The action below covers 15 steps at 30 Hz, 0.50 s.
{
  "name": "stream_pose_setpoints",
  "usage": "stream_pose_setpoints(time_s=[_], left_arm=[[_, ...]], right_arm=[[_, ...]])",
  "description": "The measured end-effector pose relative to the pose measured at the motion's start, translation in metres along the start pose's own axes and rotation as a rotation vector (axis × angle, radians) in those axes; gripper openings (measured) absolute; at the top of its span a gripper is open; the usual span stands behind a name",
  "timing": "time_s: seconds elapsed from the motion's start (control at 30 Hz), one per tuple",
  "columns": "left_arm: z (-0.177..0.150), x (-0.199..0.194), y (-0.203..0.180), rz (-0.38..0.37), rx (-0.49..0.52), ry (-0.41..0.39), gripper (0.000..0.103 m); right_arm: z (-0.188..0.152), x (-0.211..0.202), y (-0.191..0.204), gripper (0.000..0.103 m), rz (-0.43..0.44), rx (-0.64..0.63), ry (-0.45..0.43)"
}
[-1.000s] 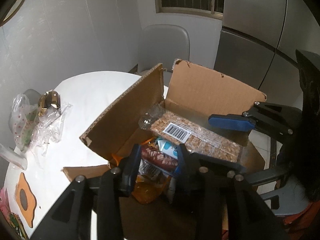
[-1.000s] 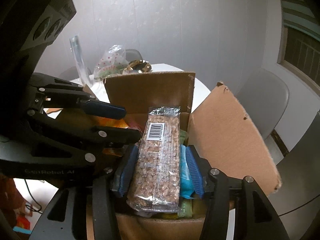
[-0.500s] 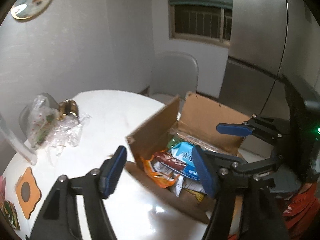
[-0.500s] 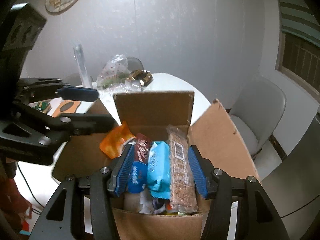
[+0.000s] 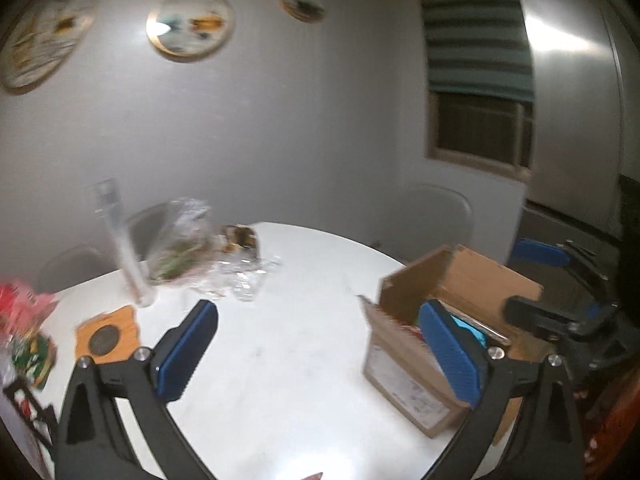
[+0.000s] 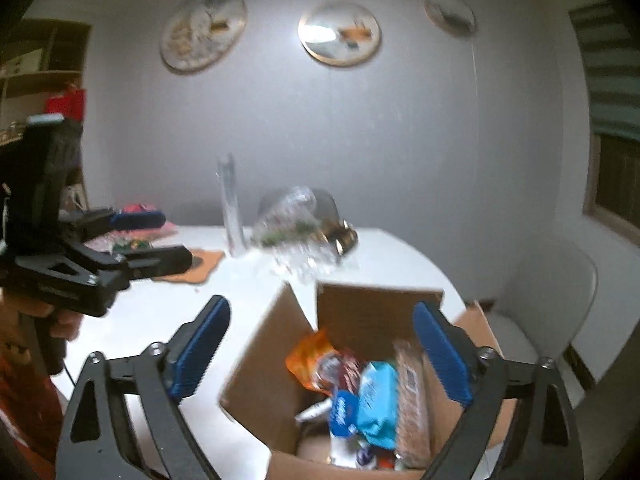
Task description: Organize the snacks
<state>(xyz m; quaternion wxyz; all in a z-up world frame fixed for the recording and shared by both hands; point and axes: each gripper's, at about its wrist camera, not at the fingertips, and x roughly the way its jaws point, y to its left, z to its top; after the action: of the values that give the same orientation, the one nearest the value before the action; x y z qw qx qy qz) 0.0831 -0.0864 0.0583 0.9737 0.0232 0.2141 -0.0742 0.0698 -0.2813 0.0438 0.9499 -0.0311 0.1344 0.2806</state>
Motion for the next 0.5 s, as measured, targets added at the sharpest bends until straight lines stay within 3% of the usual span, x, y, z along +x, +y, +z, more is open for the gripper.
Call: stream_pose_setpoints(time_s=[0.07, 0.17, 0.5], left_arm=[[-0.009, -0.005, 0.006, 0.062, -0.028, -0.026, 0.102], [-0.021, -0.009, 0.012, 0.110, -0.051, -0.038, 0.102], [-0.056, -0.003, 0.018, 0.140, -0.099, -0.016, 0.102]], right_arm=[[-0.001, -0.003, 0.008, 0.103, 0.012, -0.015, -0.044], [-0.005, -0.004, 0.017, 0.103, 0.023, -0.044, -0.090], [-0.031, 0.010, 0.030, 0.103, 0.003, -0.035, -0.059]])
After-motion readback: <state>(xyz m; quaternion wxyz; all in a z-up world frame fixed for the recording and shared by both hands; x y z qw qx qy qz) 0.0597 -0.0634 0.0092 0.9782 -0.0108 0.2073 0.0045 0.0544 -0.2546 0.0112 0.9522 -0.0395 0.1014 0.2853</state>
